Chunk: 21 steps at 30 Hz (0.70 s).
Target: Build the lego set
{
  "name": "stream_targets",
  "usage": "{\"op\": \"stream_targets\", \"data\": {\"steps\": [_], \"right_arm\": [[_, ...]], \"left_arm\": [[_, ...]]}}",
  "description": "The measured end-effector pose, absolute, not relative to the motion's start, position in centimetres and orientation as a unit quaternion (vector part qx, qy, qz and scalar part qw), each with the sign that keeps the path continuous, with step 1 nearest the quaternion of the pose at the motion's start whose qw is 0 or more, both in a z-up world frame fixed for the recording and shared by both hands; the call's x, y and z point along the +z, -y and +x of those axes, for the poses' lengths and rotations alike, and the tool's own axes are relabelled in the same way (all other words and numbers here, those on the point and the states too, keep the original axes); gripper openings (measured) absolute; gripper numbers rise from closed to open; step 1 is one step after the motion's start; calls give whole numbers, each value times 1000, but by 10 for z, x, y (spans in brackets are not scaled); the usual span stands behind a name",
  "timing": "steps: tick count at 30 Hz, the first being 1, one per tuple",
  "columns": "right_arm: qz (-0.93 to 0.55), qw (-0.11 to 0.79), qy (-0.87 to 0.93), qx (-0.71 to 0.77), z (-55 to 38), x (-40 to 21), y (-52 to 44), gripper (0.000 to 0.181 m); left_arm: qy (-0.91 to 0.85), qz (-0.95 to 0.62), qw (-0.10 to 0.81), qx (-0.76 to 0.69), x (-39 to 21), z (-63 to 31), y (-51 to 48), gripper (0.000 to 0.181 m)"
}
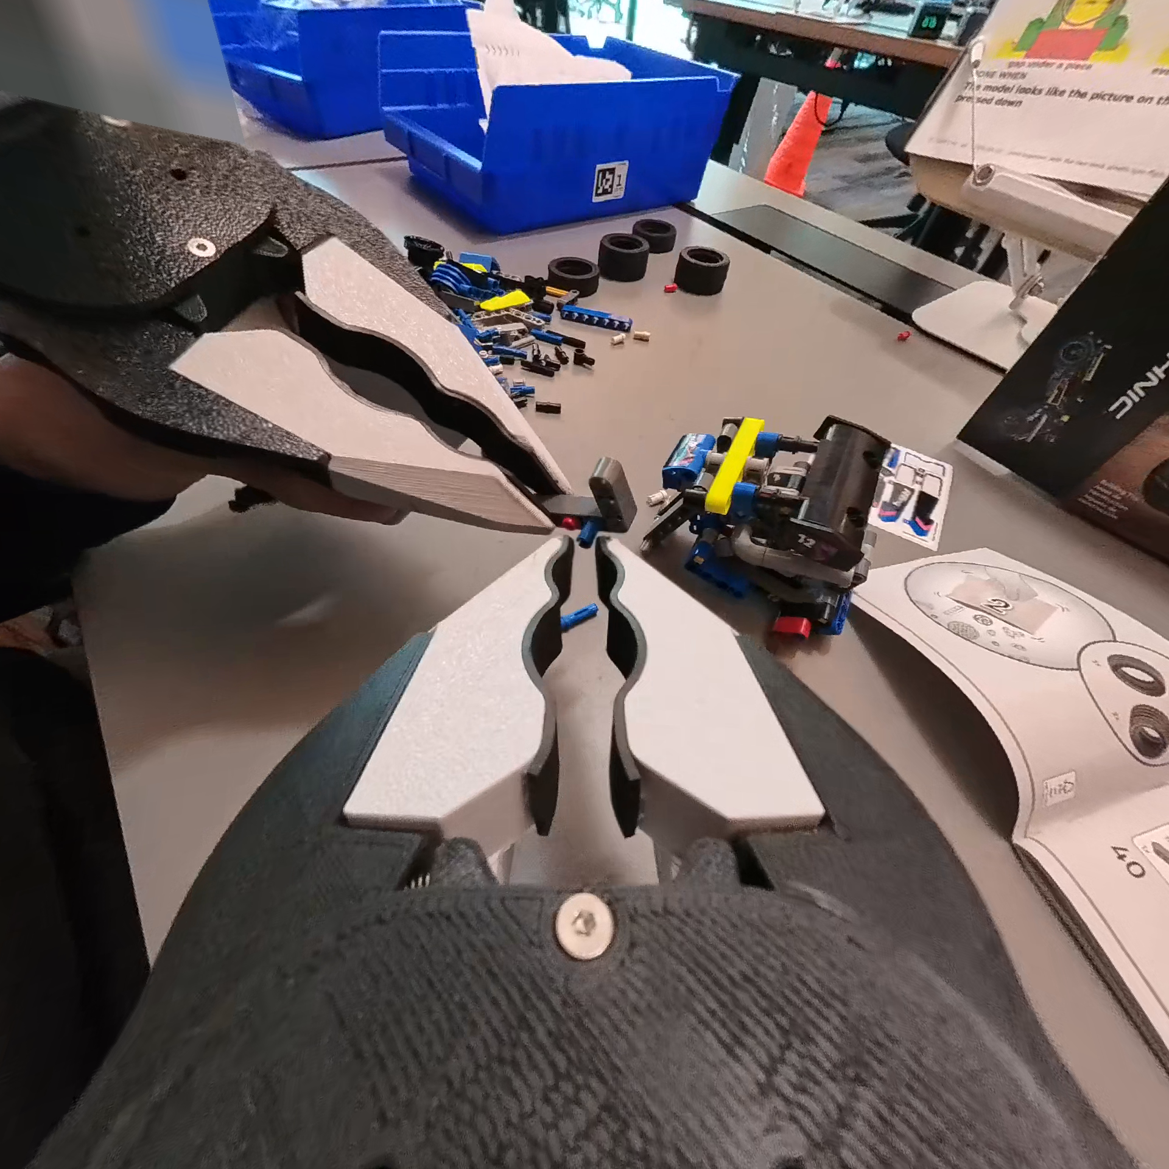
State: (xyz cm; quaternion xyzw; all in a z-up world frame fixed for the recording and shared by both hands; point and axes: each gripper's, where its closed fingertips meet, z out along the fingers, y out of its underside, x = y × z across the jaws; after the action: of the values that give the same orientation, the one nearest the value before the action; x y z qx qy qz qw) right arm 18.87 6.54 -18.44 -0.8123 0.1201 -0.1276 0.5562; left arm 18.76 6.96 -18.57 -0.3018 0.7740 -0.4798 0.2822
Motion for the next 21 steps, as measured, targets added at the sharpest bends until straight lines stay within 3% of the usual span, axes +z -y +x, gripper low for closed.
{"op": "stream_targets", "data": {"steps": [14,21], "right_arm": [[-797,571,-178,-86,192,-193,-67,4],[-822,534,-185,-71,194,-208,-66,2]], "left_arm": [[-784,-281,352,-427,-194,192,-72,5],[-796,-263,397,-373,-204,194,-73,5]]}}
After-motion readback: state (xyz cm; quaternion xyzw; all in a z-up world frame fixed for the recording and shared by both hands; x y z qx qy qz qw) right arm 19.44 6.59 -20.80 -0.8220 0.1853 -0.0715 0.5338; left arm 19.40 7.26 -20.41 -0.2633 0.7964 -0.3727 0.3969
